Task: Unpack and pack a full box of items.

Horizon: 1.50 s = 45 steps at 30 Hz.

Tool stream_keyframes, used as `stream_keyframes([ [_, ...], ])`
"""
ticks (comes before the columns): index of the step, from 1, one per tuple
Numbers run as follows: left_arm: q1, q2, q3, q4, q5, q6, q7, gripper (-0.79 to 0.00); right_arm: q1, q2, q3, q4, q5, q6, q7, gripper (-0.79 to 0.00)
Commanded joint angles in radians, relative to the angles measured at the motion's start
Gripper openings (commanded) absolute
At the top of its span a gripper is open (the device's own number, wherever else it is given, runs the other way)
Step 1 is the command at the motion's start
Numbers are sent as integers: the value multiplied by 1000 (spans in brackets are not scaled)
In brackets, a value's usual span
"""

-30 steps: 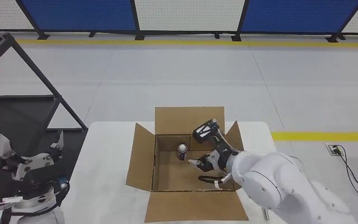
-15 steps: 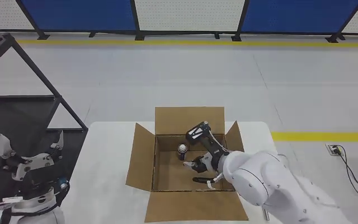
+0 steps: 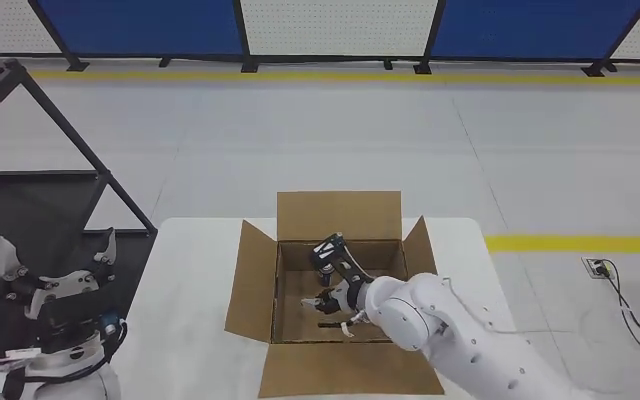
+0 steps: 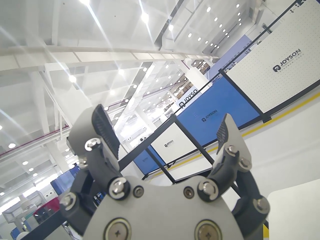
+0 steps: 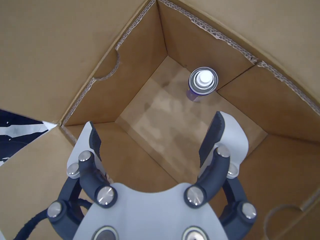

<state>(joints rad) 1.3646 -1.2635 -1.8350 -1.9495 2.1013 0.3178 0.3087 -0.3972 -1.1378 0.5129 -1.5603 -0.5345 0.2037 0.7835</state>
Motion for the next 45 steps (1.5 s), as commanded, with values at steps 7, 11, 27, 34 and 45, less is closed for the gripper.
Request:
stream_keyframes([
  [7,12,-1,-8,-10,-17,13,9,0,34,-104,-76,204,7,70,-139,0],
  [11,23,-1,-17,-19,-23,17,15,0,57,-147,-95,281,0,114,-136,0],
  [27,28,-1,-22,-30,-33,12,33,0,82,-258,-99,483,-14,148,-136,0],
  [34,30,-1,-23,-29,-37,15,41,0,83,-290,-81,543,-21,150,-144,-382],
  [45,38,-2,-18,-31,-31,20,47,0,65,-314,-36,578,-45,145,-158,-785],
])
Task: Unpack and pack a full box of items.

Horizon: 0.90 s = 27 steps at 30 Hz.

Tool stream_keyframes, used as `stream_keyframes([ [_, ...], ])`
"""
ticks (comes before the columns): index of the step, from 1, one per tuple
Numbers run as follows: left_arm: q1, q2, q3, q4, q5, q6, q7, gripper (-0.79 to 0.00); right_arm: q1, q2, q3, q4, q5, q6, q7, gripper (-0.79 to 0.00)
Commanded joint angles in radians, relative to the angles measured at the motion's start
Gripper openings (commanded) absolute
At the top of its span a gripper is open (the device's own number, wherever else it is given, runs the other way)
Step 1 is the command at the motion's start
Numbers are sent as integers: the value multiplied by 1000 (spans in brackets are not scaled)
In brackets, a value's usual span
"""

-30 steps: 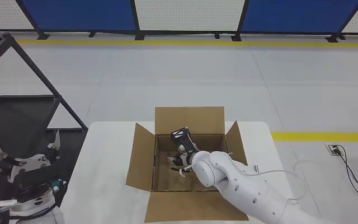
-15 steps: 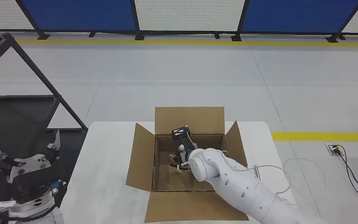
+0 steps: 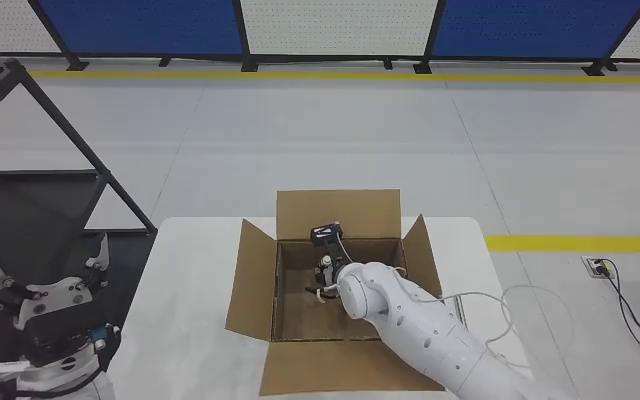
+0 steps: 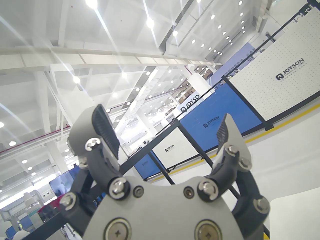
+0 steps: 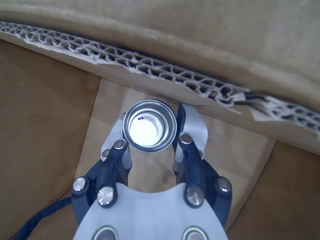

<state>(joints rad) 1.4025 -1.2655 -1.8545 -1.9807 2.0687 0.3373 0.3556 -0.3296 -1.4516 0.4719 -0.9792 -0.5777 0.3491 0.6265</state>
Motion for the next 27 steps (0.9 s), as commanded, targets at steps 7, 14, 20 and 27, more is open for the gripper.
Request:
stream_keyframes([
  [7,1,-1,8,-1,12,2,-4,0,-42,26,70,-140,-74,10,4,-785],
  [14,-4,-1,23,1,24,-11,-4,0,-175,125,204,-543,-346,105,173,-785],
  [20,-23,0,41,18,34,-30,0,0,-343,209,392,-932,-590,65,363,-785],
  [27,-33,1,61,32,45,-37,7,0,-500,253,590,-1265,-795,6,462,-785],
])
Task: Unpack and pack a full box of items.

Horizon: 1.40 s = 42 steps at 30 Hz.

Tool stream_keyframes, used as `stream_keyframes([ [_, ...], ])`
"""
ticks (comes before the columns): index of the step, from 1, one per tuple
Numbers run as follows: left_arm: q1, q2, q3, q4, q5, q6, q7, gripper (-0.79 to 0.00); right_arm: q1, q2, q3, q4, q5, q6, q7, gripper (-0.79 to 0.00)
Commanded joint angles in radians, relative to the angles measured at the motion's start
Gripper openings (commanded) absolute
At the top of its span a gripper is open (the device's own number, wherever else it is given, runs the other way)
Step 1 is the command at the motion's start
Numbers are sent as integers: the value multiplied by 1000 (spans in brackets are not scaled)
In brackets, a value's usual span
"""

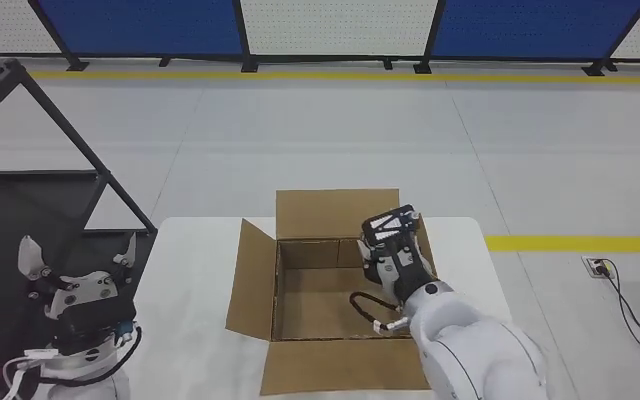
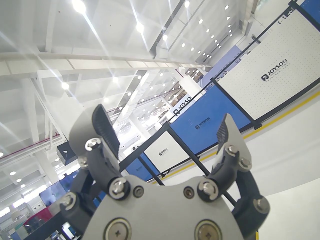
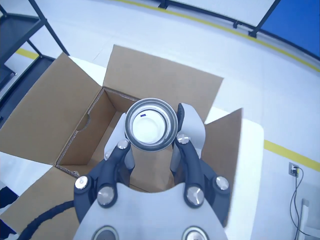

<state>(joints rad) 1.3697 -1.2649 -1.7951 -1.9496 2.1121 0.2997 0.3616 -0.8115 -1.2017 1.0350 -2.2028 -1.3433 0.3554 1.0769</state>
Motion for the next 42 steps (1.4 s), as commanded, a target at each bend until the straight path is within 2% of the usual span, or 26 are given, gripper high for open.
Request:
stream_keyframes([
  [1,-1,0,3,2,2,2,1,0,-36,5,49,-74,-41,-3,20,-785],
  [4,0,0,6,4,4,2,1,0,-91,13,134,-147,-90,3,36,-785],
  [6,0,0,7,4,4,-1,0,0,-117,15,193,-147,-95,8,25,-785],
  [11,0,1,14,4,19,-5,-3,0,-220,21,364,-147,-33,6,16,-785],
  [15,-6,0,29,6,28,-10,-7,0,-348,23,502,-147,44,16,0,-785],
  [21,-21,0,60,13,51,-19,-12,0,-505,22,638,-108,178,-36,-97,-785],
  [25,-25,0,73,11,64,-17,-13,0,-569,24,688,-63,235,-108,-114,-785],
  [28,-19,0,75,9,67,-25,-14,0,-574,28,689,4,314,-179,-25,-785],
  [41,-13,1,73,4,67,-28,-12,0,-574,28,689,4,314,-179,-25,-785],
  [42,-13,1,73,4,67,-28,-12,0,-581,28,674,13,317,-206,-39,-785],
])
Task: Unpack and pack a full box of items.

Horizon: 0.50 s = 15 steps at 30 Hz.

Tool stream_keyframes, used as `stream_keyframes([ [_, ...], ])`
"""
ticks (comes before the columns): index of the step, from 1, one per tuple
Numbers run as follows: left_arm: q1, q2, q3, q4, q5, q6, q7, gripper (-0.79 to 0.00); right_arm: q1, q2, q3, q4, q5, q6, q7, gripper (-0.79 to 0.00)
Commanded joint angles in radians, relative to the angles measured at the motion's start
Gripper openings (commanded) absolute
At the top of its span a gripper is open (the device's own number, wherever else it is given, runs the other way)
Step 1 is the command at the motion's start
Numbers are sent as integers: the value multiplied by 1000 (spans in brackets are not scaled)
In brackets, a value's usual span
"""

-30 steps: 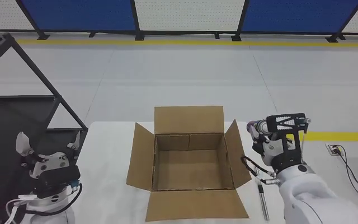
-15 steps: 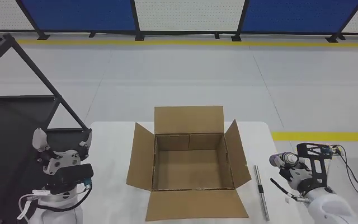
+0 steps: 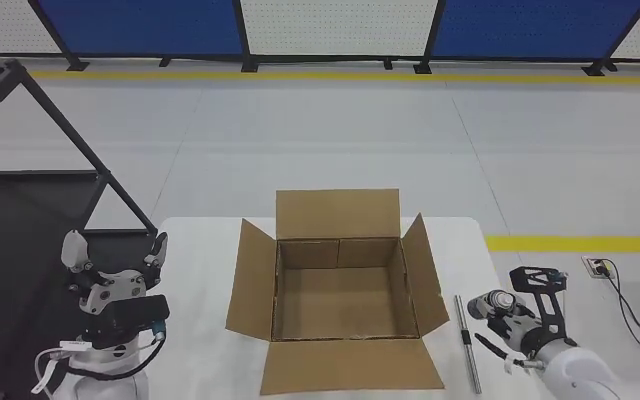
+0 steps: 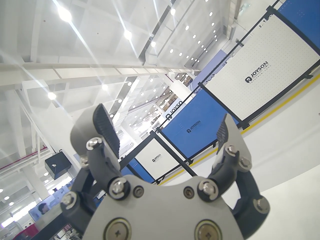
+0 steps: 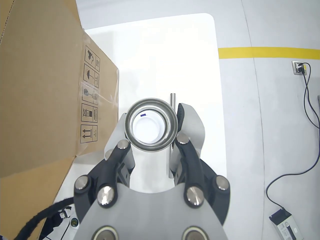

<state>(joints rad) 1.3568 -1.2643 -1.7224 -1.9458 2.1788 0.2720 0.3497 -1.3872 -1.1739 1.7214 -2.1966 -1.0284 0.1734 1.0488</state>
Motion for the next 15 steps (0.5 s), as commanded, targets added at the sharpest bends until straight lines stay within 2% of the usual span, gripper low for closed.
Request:
stream_keyframes([
  [1,0,0,0,0,0,0,0,0,-9,0,-22,22,0,-37,-30,-785],
  [15,0,0,0,0,0,0,0,0,-7,-5,-138,241,-37,-74,-174,-785],
])
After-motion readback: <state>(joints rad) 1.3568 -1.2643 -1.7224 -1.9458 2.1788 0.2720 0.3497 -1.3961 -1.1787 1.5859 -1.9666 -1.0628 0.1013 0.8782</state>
